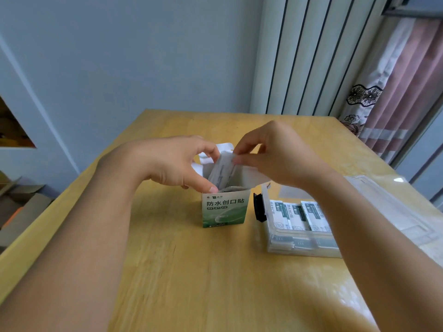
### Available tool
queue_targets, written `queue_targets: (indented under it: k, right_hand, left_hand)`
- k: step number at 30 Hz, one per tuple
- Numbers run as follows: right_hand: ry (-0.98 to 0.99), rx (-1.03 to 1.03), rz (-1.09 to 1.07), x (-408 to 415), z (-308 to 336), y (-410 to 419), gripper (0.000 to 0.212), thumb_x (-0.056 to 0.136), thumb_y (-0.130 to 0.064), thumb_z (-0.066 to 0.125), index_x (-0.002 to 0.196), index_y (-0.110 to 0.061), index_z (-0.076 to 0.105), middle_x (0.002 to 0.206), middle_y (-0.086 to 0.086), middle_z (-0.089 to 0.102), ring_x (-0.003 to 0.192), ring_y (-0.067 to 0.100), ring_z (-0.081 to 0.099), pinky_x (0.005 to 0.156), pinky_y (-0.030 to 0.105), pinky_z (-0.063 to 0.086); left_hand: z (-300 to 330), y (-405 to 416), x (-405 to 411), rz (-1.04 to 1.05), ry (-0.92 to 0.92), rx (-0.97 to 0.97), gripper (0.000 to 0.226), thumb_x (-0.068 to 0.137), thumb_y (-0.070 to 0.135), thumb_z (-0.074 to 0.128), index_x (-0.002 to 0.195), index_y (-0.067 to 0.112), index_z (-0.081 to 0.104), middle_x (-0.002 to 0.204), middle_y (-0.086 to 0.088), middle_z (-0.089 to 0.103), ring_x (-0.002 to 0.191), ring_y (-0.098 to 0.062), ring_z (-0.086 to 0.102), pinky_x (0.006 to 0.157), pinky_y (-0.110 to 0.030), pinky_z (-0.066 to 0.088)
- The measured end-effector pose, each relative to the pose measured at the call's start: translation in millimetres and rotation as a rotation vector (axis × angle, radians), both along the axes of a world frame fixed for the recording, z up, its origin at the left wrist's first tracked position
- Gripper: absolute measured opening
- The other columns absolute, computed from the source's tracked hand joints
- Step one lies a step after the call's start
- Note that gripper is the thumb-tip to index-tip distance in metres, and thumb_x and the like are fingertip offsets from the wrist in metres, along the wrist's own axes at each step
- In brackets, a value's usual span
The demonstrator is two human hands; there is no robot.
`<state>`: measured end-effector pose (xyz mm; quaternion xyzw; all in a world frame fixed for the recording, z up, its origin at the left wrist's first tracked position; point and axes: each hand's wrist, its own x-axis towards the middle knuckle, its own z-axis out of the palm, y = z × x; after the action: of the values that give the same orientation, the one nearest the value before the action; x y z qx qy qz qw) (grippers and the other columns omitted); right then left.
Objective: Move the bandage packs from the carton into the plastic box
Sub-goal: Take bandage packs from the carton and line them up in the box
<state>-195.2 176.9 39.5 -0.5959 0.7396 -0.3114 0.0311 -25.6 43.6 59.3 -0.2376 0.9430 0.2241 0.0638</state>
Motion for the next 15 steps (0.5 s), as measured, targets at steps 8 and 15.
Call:
queue_targets:
  k: [8,15]
  right_hand:
    - [-0.505,-0.239,0.059,-26,25,23,0.004,0.088,-0.013,0.075,0.087,-0.010,0.074,0.067,-0.003,0.069,0.052,0.012,0.051,0.045,0.024,0.036]
    - [-0.674,-0.311,0.163,-32,28,41,0.004,0.089,-0.012,0.069,0.087,-0.009,0.071,0.078,0.014,0.067,0.053,0.017,0.048,0.042,0.021,0.034]
  left_hand:
    - [14,-1,1,0.112,0.309,0.124,0.072,0.064,0.099,0.036,0.105,0.048,0.067,0.120,0.024,0.057,0.117,-0.001,0.055,0.101,-0.038,0.047]
    - [12,42,-30,0.069,0.605,0.900,0.062,0.104,0.053,0.026,0.123,0.010,0.066,0.098,-0.016,0.071,0.076,-0.024,0.067,0.057,-0.032,0.052]
